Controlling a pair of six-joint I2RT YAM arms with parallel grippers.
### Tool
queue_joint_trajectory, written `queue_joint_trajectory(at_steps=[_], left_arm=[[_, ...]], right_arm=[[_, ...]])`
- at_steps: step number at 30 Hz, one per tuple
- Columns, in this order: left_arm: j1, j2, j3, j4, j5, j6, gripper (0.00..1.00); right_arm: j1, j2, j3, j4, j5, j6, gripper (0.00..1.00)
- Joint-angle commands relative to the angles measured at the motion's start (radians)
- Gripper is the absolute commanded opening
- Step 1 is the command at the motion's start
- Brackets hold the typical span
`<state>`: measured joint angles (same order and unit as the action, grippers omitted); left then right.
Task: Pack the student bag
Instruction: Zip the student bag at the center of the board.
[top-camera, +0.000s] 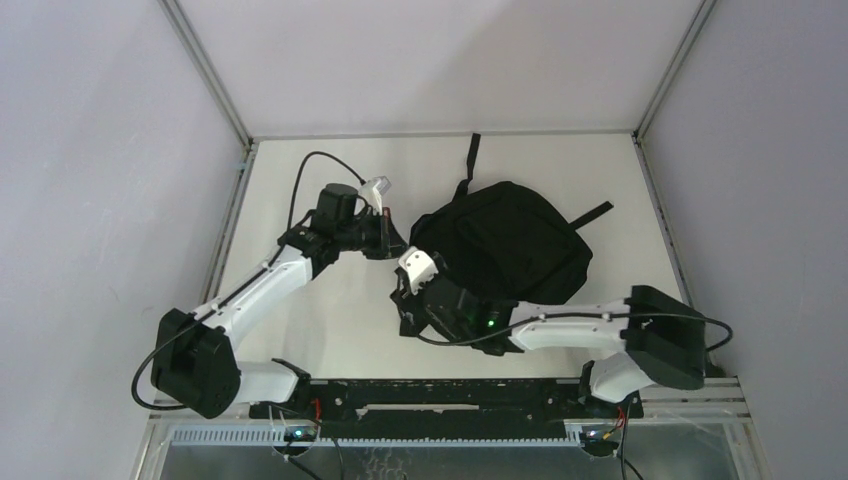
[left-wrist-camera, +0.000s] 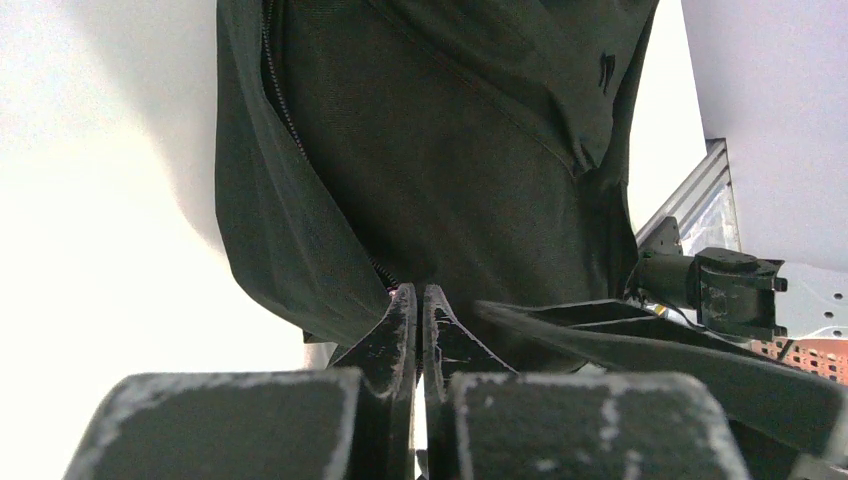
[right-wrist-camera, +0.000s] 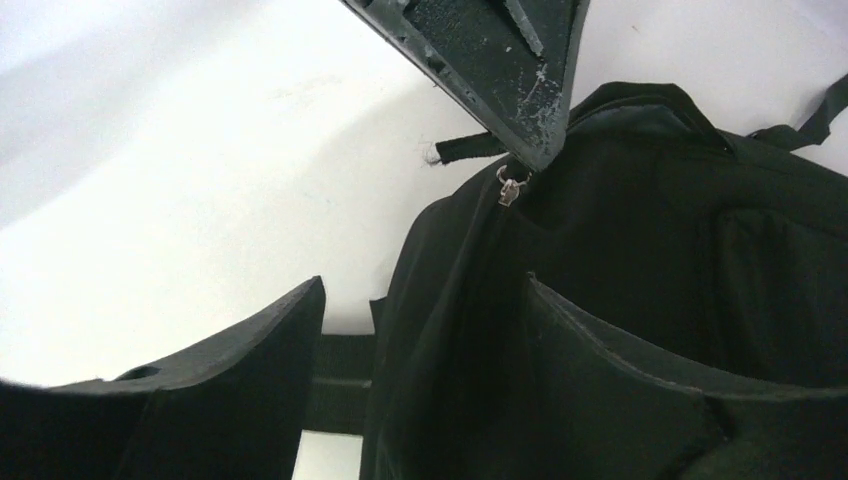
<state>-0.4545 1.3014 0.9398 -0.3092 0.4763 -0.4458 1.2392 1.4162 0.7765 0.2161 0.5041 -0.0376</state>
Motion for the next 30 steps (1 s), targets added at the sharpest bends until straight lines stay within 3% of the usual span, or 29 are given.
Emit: queue_joint_trajectory(at_steps=[1,4,5,11,16,23,30], left_arm=[[-0.006,-0.051,0.036,0.036,0.006,-0.002,0.0],[-0.004,-0.053,0.037,0.026,-0.005,0.01,0.0],[-0.004,-0.049,0.037,0.025,-0.006,0.013,0.0],[-0.004,-0.015,0.052,0.04,0.003,0.017,0.0],[0.001,0.009,0.1,0.008,-0.023,0.066,0.0],[0.01,0.095,0.154,0.008,-0.017,0.068,0.0],[0.011,0.201,0.234,0.007,-0.014,0.071,0.0]], right_arm=[[-0.018,0.077,0.046,0.125,0.077,0.029,0.65],[-0.016,0.071,0.039,0.077,0.13,0.033,0.04],[-0.013,0.065,0.031,0.058,0.147,0.033,0.0],[0.075,-0.065,-0.106,0.02,0.148,0.008,0.0],[0.138,-0.216,-0.195,-0.106,0.087,0.068,0.0],[0.207,-0.388,-0.232,-0.275,0.076,0.119,0.0],[0.278,-0.439,-0.246,-0.35,0.099,0.141,0.0]])
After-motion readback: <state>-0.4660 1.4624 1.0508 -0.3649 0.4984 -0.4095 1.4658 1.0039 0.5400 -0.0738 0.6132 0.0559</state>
